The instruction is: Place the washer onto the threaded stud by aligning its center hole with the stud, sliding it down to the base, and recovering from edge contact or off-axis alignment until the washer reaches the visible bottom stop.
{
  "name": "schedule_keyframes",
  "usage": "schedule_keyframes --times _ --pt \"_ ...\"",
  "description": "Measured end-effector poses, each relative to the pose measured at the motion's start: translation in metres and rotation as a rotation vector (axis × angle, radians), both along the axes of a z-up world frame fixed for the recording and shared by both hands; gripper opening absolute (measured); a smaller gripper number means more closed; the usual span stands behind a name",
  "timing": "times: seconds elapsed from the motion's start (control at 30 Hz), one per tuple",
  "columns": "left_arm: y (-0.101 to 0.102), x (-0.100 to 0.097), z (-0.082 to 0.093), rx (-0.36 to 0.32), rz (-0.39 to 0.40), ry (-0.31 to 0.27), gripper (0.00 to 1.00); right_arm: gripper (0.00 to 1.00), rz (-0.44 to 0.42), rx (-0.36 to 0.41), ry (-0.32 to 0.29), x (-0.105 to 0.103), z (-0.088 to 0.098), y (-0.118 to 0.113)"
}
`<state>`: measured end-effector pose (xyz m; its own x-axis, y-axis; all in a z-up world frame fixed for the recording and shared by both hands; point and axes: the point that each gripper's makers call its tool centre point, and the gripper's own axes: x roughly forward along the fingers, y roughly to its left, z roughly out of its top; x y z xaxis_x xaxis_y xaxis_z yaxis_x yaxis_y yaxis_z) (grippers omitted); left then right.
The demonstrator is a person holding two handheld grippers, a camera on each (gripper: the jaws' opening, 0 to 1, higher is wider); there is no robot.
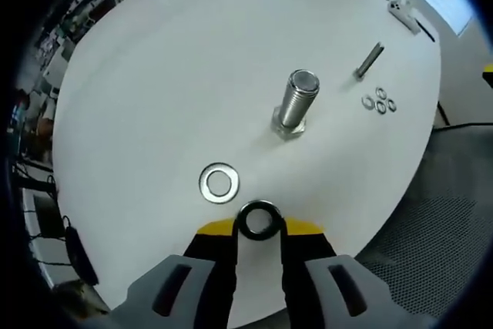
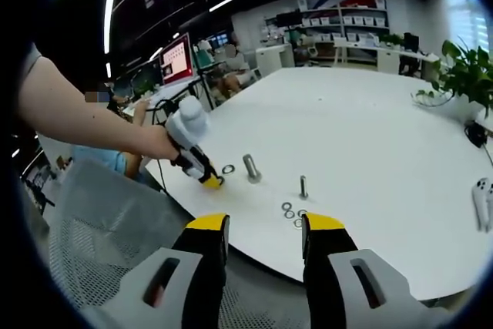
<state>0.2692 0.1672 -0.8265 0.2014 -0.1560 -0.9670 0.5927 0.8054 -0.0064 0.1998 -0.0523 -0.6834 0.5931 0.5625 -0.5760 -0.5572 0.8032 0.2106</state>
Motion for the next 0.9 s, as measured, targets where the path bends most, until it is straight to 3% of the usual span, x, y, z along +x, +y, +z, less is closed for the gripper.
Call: schedule_keyframes --times 0.57,0.9 --pt "-0.039 0.038 0.066 -0.165 -0.003 -0.133 0.19 0.40 0.013 -0.004 0.005 -0.001 -0.001 0.002" --pt "-0.058 0.048 0.074 -0.167 -0.054 -0.152 0.19 0.39 0.014 0.001 0.002 -0.001 0.000 0.002"
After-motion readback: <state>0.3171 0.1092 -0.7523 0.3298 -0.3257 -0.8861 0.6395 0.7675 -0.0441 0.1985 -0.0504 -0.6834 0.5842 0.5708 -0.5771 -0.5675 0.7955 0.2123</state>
